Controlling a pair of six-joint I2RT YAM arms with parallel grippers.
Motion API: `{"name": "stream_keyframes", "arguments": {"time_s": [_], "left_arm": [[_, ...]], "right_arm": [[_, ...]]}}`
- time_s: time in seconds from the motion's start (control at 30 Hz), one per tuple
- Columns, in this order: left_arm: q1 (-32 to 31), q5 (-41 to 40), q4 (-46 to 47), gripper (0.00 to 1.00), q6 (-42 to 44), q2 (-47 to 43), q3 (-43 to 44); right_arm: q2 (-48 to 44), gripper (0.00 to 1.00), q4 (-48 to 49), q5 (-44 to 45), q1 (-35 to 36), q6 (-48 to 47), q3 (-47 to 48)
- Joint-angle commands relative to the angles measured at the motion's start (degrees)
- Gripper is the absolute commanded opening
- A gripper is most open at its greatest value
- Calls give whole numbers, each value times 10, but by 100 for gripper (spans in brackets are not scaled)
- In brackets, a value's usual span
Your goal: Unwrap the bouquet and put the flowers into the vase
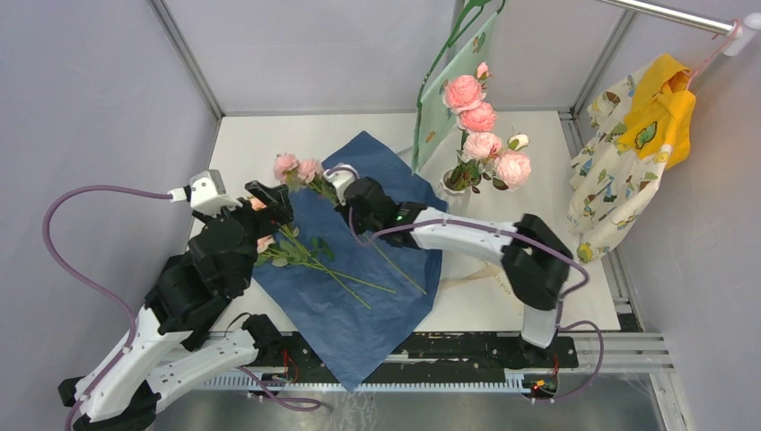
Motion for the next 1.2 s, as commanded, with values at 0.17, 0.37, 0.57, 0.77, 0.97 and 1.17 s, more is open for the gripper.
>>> {"name": "stream_keyframes", "arguments": {"time_s": [0.17,0.37,0.57,0.77,0.97,1.17], "left_arm": [[-1,-16,4,94,-28,-5,21],[-1,-10,5,94,-31,11,22],[-2,-4,11,94,-33,25,23],[-1,1,20,94,-31,37,22],[-1,3,26,94,-30,47,19],[-1,4,38,94,-23,54,16]], "right_arm": [[-281,0,112,90,-14,-50,-95],[-455,0,270,161,-14,-137,-205],[-521,0,380,231,-15,-234,-251],[-522,0,511,234,-17,-317,-276],[-472,0,571,214,-38,-363,-226],[-423,0,588,177,-71,-365,-175]]}}
